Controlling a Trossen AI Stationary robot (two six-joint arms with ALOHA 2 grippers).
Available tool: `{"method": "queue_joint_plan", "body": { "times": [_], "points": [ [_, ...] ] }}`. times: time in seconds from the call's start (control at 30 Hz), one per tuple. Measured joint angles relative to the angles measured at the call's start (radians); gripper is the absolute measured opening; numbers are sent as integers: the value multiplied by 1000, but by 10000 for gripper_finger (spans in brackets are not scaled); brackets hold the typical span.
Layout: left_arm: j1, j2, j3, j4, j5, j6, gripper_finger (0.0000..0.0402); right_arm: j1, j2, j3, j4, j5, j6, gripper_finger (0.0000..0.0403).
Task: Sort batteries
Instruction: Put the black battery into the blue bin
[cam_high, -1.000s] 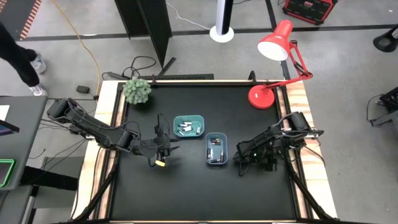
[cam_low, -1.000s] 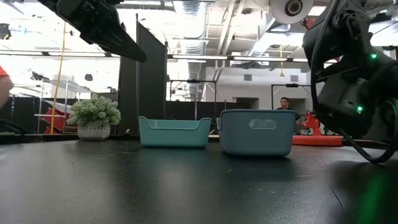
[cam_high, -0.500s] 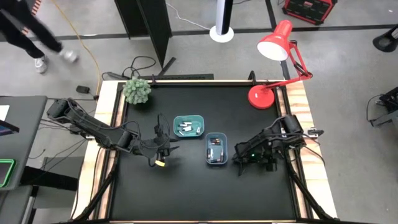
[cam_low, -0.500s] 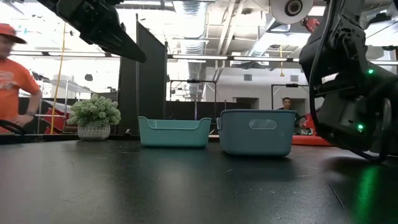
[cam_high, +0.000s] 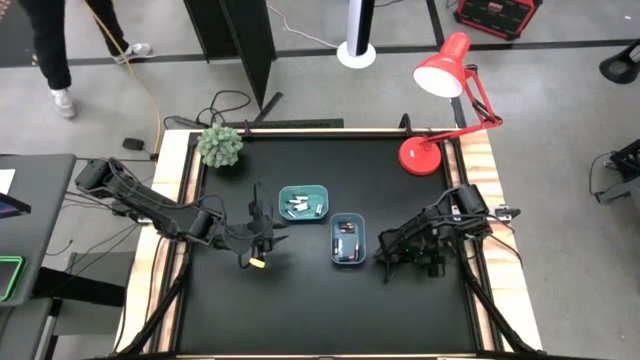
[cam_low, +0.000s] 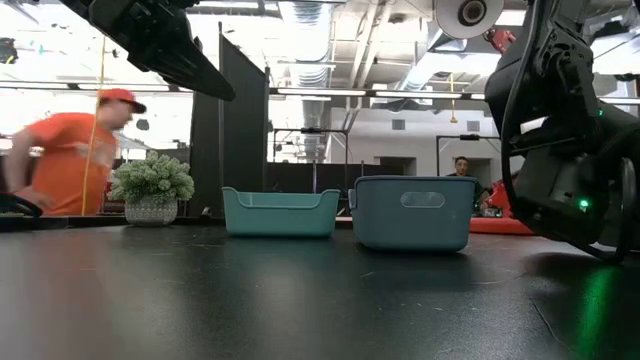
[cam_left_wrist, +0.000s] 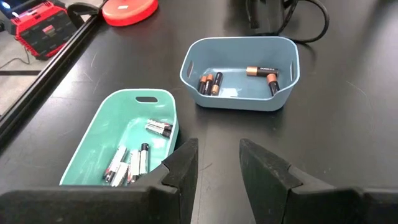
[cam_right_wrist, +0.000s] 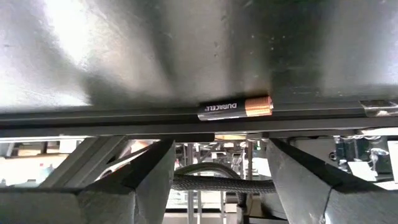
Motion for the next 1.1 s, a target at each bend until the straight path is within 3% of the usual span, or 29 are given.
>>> {"method": "queue_joint_plan", "body": {
  "times": [0.43, 0.67, 0.87, 1.1],
  "points": [
    [-1, 0, 0, 0, 26, 0, 112, 1, 2, 13, 2, -8, 48, 270],
    [-10, 0, 0, 4, 26, 4, 112, 31, -68, 70, -54, 91, 199, 270],
    [-10, 0, 0, 18, 26, -7, 112, 70, -244, 160, -70, 169, 560, 270],
    [-10, 0, 0, 19, 26, -23, 112, 171, -429, 181, 58, 381, 1289, 270]
  ]
}}
